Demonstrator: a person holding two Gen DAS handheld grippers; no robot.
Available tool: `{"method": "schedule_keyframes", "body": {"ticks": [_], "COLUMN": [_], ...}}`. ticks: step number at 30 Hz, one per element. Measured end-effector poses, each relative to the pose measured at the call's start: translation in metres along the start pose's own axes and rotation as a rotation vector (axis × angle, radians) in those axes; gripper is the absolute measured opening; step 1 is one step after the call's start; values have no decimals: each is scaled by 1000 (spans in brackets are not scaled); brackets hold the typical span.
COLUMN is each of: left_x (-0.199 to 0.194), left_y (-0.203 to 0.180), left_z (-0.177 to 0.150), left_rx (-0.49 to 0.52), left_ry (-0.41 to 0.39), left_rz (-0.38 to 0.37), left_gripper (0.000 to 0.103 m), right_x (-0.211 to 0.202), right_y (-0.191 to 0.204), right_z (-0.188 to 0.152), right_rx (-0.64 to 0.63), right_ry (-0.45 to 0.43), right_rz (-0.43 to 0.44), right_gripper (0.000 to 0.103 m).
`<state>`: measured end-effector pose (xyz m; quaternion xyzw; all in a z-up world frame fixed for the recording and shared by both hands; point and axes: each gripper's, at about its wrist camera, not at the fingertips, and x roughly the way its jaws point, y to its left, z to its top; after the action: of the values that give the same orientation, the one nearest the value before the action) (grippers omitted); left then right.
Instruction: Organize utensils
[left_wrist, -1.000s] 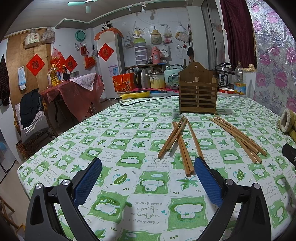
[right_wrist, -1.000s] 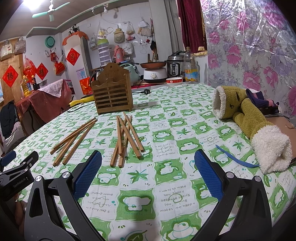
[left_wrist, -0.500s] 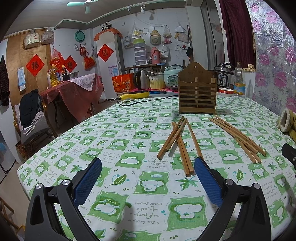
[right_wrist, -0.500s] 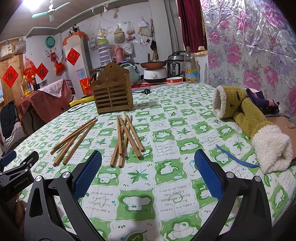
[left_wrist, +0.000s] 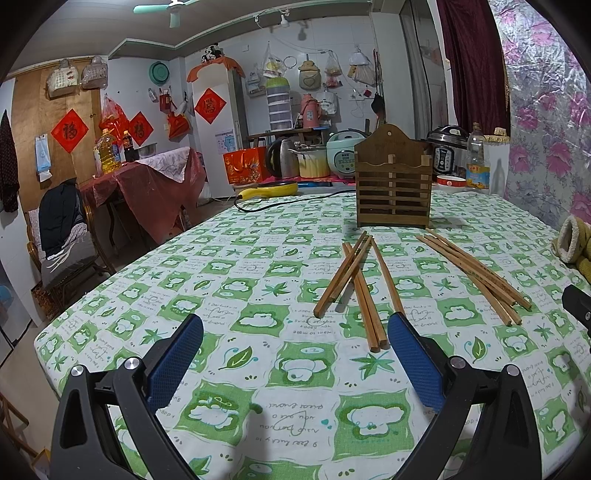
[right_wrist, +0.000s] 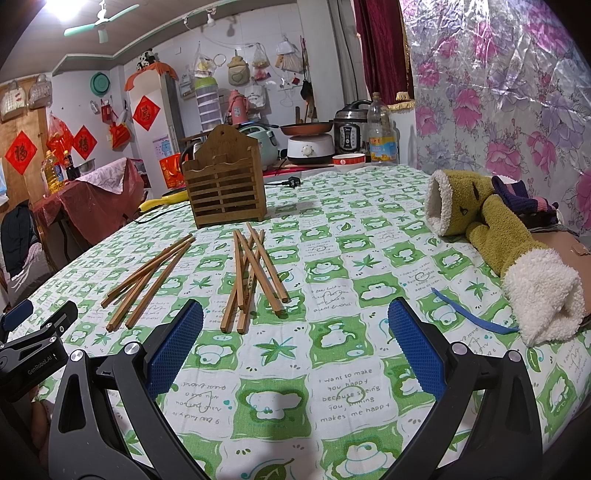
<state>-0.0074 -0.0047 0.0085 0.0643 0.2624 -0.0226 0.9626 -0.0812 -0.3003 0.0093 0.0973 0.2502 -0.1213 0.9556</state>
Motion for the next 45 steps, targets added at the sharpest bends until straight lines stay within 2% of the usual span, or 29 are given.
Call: {"method": "schedule_keyframes", "body": {"ticks": [3, 6, 8, 10, 13, 16, 20, 25, 28, 30, 33, 36, 41, 45], "left_x": [1, 7, 13, 16, 19, 27, 48, 81, 100, 109, 121, 132, 144, 152], "left_y": [-1, -3, 1, 11, 26, 25, 16, 11, 17, 19, 23, 28, 27, 40], "left_z": [0, 4, 10, 22, 45, 63, 73, 69, 66, 66, 65, 64, 58, 57], "left_rx": [5, 35, 50, 42, 19, 42, 89, 111, 88, 73, 42, 18, 30, -46], "left_ry": [6, 67, 96, 99, 97, 108, 153, 242, 296, 321, 359, 402, 479, 505], "left_rz": [2, -7, 3, 24, 0, -36, -75, -151, -178, -187, -212, -216, -214, -221], "left_gripper": [98, 98, 98, 98, 98, 98, 98, 98, 98, 98, 97, 97, 97, 97], "right_x": [0, 1, 0, -3, -5, 5, 33, 65, 80, 89, 86, 87, 89, 91], "right_y": [0, 1, 0, 0, 1, 6, 12, 4, 0, -3, -6, -5, -11, -15], "right_z": [0, 1, 8, 23, 48, 65, 74, 73, 60, 56, 56, 55, 57, 57], "right_rx": [0, -10, -14, -18, -49, -81, -81, 0, 17, 34, 55, 55, 73, 97], "right_ry": [4, 34, 54, 33, 7, 13, 77, 159, 191, 245, 217, 234, 245, 251], "right_rz": [0, 8, 23, 24, 25, 28, 75, 141, 129, 128, 121, 128, 124, 128], "right_gripper": [97, 97, 97, 97, 97, 97, 97, 97, 97, 96, 97, 97, 97, 97]}}
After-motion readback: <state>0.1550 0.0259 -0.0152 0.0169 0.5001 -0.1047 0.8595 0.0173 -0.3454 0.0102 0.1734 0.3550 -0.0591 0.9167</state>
